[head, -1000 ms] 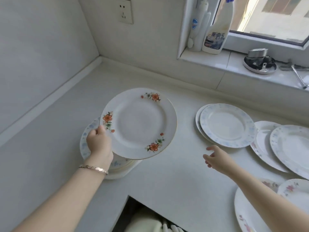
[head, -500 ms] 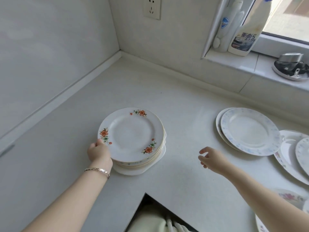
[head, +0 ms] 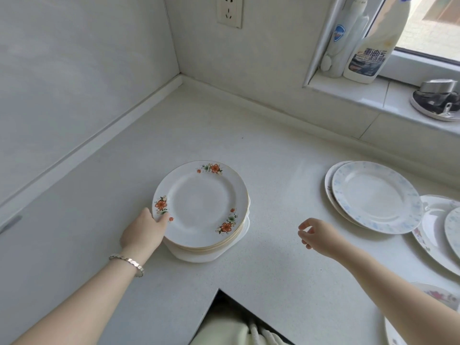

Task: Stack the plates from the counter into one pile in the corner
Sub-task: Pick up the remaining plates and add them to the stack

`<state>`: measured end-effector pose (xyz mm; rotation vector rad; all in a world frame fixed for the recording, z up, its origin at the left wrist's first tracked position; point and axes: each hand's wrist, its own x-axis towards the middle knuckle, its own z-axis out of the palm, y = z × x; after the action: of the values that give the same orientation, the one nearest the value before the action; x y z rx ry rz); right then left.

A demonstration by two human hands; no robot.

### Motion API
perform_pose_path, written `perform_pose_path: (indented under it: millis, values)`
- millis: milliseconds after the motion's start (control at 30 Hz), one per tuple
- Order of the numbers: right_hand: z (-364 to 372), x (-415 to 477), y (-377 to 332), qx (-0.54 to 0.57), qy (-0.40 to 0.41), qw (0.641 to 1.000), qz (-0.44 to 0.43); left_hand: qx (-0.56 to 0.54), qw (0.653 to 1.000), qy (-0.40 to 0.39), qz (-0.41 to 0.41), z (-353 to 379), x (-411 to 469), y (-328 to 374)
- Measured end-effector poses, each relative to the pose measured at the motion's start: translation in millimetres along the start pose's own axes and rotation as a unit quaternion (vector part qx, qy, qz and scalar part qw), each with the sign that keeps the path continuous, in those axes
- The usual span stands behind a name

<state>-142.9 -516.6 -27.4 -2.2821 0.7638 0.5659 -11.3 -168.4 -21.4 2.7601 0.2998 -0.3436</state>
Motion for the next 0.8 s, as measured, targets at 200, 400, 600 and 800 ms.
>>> perform_pose_path:
  millis: [200,400,600,800]
  values:
    - [3,-2,1,-0.017,-0.008,1.000,-0.001,-0.273,0.962,-0.018,0.014,26,2,14]
    - [6,-5,11,-0.026,-0.011,1.000,0.006,-0.286,0.958,0.035,-0.006,33,-1,23]
    - [7,-7,36,-0.013,-0.011,0.999,0.040,-0.053,0.998,0.040,0.003,24,-19,50]
    - [-21,-11,77,0.100,0.019,0.988,0.117,-0.011,0.947,-0.094,0.307,32,-57,150]
